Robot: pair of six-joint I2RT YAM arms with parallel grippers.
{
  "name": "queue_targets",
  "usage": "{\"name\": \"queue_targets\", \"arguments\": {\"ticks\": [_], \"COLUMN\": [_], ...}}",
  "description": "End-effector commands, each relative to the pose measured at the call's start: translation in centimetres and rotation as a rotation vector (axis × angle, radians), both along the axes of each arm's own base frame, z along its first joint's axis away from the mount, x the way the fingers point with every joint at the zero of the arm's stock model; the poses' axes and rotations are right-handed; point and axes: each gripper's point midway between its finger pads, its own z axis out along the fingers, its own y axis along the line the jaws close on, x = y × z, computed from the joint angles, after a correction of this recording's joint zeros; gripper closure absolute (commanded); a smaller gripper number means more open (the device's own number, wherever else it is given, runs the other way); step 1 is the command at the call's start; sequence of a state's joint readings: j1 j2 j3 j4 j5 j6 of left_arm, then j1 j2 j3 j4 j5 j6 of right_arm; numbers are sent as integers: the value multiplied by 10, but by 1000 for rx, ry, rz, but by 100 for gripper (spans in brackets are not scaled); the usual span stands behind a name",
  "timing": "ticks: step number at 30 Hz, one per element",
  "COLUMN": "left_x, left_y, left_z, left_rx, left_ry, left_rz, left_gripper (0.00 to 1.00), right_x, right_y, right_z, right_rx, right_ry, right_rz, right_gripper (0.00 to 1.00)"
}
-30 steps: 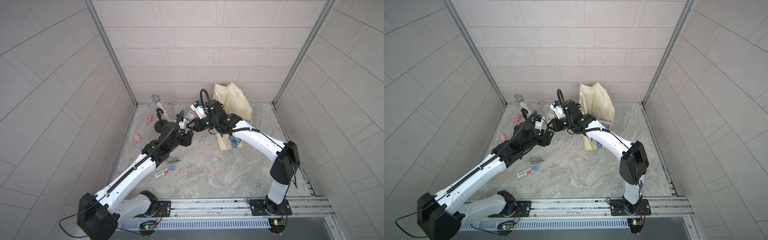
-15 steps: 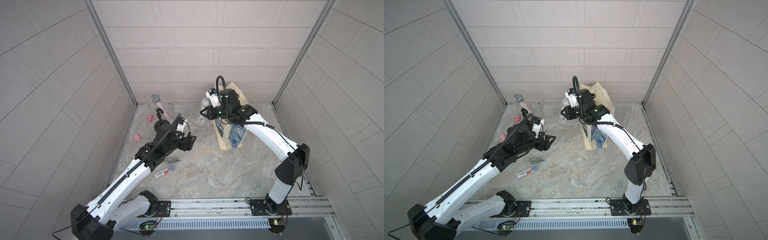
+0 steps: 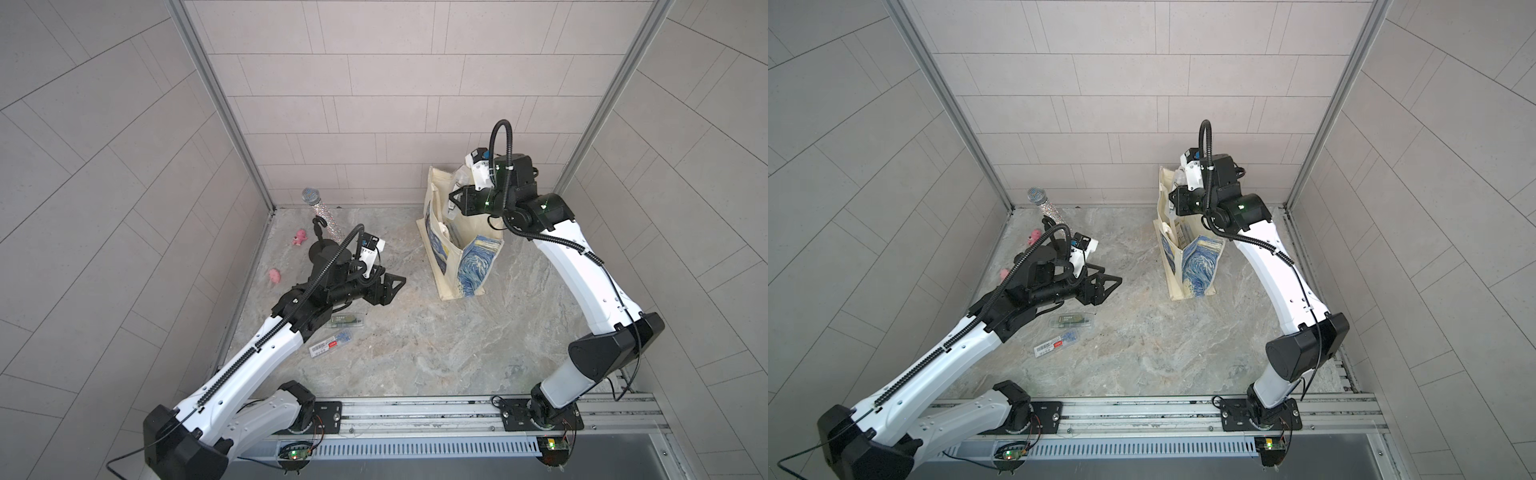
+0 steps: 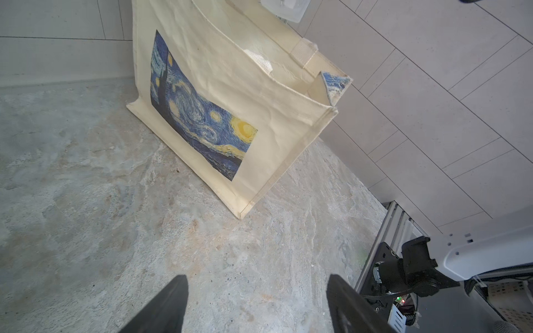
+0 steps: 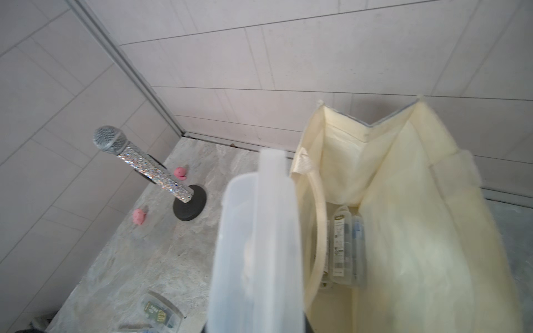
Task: Put the compass set into the canvas bag
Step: Place the compass set in the canvas bag.
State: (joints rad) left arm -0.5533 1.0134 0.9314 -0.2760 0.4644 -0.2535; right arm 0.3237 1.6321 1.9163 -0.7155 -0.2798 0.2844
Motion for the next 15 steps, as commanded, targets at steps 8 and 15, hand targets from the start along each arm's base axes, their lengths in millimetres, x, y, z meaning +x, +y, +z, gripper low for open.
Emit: {"name": "queue_targets", "arguments": {"ticks": [8, 15], "left_x": [-1, -4], "left_y": [4, 4], "left_z": [12, 13], "left_rx": [14, 13], "left_ry": [-60, -57], "left_rz": [4, -8], "left_gripper": [19, 19], "right_x": [40, 61], "right_y": [-39, -41], "right_z": [-73, -116], "right_rx": [-278, -344], "right_ry": [171, 275], "right_rz": [-98, -105], "right_gripper": [98, 99]}}
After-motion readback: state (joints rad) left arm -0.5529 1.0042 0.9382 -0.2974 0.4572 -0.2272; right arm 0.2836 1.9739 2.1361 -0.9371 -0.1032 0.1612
